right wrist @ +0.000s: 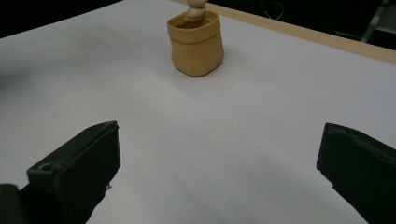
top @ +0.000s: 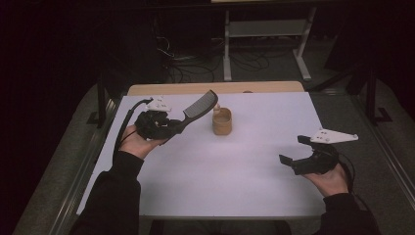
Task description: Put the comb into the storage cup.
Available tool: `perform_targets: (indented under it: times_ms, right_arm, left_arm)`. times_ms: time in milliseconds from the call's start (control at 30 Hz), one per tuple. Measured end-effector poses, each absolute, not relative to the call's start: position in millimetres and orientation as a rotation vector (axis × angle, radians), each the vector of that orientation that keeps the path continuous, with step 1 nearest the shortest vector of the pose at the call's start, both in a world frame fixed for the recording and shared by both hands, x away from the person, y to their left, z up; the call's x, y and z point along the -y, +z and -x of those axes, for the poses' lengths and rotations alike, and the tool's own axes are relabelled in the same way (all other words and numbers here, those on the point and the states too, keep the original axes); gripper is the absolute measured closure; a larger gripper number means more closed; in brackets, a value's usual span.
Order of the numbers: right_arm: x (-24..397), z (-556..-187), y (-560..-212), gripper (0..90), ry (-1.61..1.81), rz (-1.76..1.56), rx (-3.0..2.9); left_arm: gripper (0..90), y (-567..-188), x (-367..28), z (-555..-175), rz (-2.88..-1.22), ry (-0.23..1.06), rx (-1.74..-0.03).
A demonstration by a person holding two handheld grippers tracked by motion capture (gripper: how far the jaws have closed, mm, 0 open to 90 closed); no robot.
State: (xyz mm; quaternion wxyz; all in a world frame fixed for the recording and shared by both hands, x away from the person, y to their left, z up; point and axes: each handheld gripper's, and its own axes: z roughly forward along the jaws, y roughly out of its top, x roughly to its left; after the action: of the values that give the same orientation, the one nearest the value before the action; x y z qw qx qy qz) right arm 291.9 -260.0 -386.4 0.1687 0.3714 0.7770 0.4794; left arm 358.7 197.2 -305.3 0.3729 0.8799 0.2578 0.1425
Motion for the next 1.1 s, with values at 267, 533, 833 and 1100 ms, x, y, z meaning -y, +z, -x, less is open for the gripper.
perform_targets:
  times_ms: [267, 533, 833, 1100]
  right_arm:
    - [254.0, -295.7, -379.6, 0.0, 1.365, -1.043, -2.233]
    - [245.0, -300.6, -372.4, 0.0, 1.368, -1.020, -2.258]
    - [232.5, -306.9, -363.0, 0.0, 1.363, -0.985, -2.300]
    - [220.6, -315.5, -357.0, 0.0, 1.387, -0.964, -2.321]
  left_arm:
    - [73.0, -309.7, -192.6, -353.3, -2.240, 0.352, -0.641]
    - [73.0, -310.7, -185.4, -347.1, -2.226, 0.349, -0.616]
    - [73.0, -309.0, -174.4, -340.3, -2.221, 0.357, -0.577]
    - [73.0, -306.4, -171.5, -336.2, -2.208, 0.363, -0.562]
